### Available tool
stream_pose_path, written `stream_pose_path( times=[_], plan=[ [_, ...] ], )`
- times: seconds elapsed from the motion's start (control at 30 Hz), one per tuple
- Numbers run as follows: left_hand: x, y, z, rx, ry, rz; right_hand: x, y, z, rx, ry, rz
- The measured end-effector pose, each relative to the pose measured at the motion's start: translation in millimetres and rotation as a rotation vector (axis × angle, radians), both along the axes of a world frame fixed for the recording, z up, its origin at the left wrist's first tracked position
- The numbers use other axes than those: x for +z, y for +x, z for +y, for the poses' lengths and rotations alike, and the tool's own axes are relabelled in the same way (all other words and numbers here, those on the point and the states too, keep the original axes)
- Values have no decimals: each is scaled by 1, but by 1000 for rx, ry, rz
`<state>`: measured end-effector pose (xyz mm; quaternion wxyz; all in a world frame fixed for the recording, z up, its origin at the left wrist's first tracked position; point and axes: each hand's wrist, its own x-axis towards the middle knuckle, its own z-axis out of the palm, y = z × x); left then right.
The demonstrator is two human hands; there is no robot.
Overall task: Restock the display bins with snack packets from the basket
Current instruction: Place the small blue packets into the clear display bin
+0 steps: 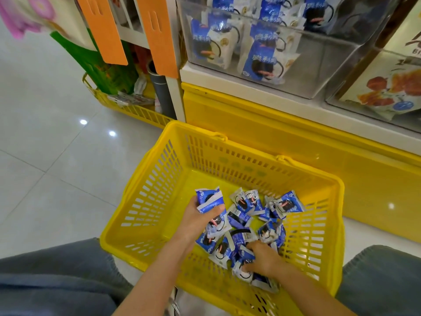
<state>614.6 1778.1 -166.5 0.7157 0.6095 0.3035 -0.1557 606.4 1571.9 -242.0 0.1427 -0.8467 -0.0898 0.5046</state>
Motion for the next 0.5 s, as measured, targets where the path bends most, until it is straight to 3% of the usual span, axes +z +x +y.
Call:
stream_pose_path(
  times=[0.17,0.37,0.5],
  plan=[
    [3,2,-2,7,16,4,3,3,-1,29,41,46],
    [17,4,-2,-22,29,-13,43,23,7,-267,231,-87],
    [34,9,-2,-41,10,-38,97,49,15,-519,456,-70]
  ],
)
